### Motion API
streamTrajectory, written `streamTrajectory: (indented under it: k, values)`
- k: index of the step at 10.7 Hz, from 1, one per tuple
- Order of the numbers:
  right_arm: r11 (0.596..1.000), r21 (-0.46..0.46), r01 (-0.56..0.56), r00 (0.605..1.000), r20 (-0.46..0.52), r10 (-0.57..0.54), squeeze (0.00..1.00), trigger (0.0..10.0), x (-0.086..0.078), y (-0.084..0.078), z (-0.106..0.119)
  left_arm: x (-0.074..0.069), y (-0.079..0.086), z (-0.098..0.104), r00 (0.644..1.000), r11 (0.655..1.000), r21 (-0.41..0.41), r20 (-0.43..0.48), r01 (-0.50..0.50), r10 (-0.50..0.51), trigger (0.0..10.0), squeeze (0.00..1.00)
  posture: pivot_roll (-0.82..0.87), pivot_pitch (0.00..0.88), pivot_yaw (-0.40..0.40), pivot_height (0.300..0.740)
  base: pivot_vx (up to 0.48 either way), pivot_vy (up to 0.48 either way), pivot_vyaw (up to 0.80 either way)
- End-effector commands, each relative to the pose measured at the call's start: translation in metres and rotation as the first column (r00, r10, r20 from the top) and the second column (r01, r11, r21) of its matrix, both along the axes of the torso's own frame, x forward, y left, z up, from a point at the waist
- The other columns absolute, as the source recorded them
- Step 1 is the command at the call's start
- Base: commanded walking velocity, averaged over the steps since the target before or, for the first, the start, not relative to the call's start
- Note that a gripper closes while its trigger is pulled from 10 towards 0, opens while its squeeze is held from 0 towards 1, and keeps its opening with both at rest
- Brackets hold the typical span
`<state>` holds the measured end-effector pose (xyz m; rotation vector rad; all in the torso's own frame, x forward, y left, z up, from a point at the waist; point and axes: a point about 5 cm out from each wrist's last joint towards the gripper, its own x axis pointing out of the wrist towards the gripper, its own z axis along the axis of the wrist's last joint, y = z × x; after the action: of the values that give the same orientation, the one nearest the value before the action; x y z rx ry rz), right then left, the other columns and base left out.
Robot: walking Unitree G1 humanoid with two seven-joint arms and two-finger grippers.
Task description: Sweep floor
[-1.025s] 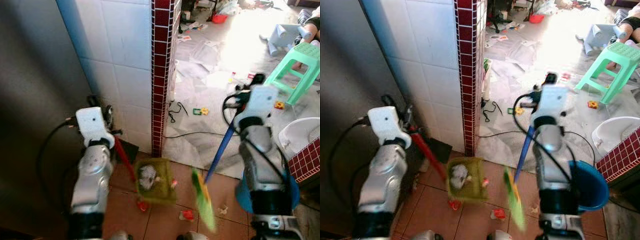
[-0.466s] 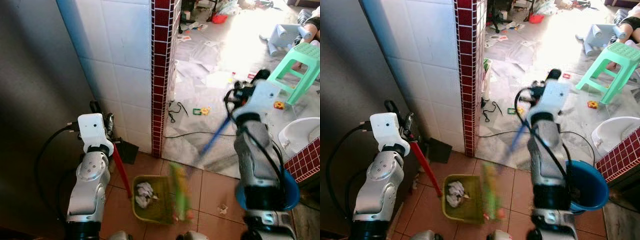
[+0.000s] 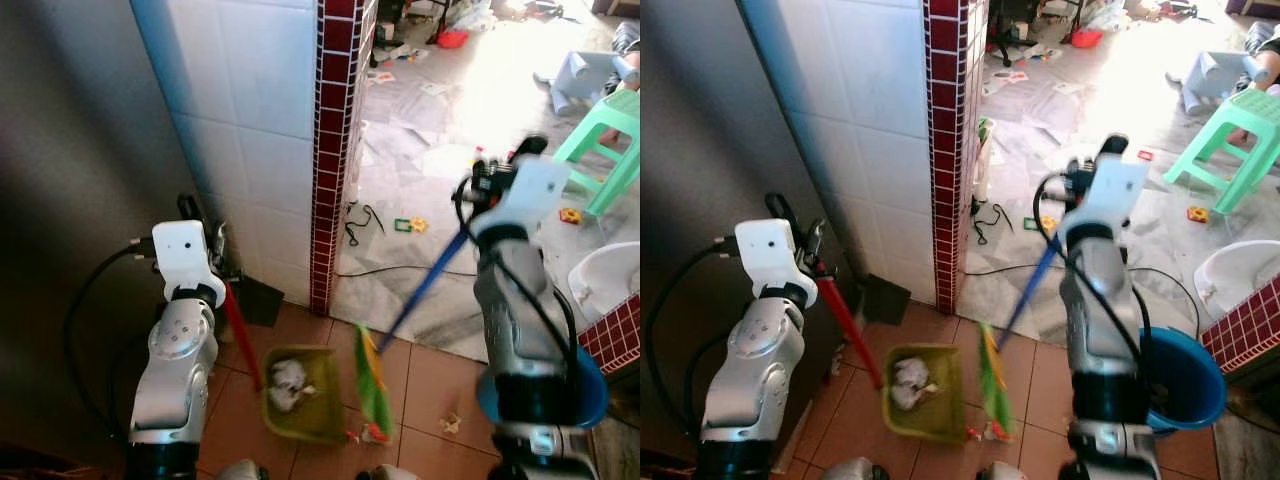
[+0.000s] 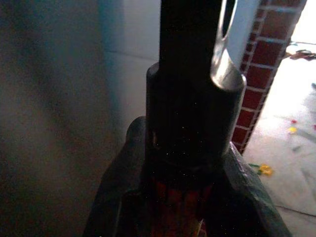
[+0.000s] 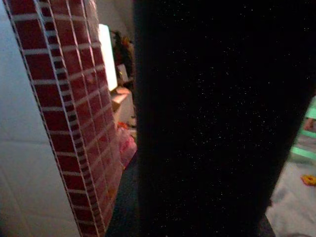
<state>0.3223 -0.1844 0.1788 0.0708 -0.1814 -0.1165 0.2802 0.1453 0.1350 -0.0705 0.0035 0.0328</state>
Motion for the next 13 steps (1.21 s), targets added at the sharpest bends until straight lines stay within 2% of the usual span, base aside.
streamTrajectory:
  k: [1, 4, 7, 11, 13]
  values:
    - [1.0, 0.012, -0.001, 0.998, 0.069, 0.0, 0.0, 10.0, -0.002, 0.002, 0.011, -0.002, -0.001, 0.015, 0.997, 1.0, 0.008, 0.071, 0.015, -0.015, 10.0, 0.0, -0.05, 0.0, 0.015, 0.74, 0.0, 0.0, 0.0]
    - [0.999, -0.028, 0.028, 0.998, 0.05, -0.027, 0.0, 10.0, -0.007, 0.005, 0.002, -0.004, -0.007, 0.017, 0.997, 0.999, -0.001, 0.069, 0.046, -0.046, 10.0, 0.0, -0.05, 0.0, 0.014, 0.74, -0.177, 0.0, 0.0]
    - [0.996, -0.055, 0.068, 0.997, 0.051, -0.065, 0.0, 10.0, -0.007, -0.003, 0.002, -0.005, -0.012, 0.019, 0.995, 0.997, -0.016, 0.071, 0.072, -0.071, 10.0, 0.0, -0.05, 0.0, 0.019, 0.74, -0.276, 0.0, 0.0]
    - [0.994, -0.074, 0.085, 0.995, 0.065, -0.081, 0.0, 10.0, -0.006, -0.003, 0.004, -0.005, -0.012, 0.019, 0.996, 0.997, -0.022, 0.063, 0.071, -0.069, 10.0, 0.0, -0.05, 0.0, 0.019, 0.74, -0.277, 0.0, 0.0]
    - [0.99, -0.114, 0.084, 0.991, 0.109, -0.072, 0.0, 10.0, -0.006, -0.003, 0.011, -0.005, -0.012, 0.019, 0.996, 0.997, -0.023, 0.06, 0.071, -0.069, 10.0, 0.0, -0.05, 0.0, 0.019, 0.74, -0.255, 0.0, 0.0]
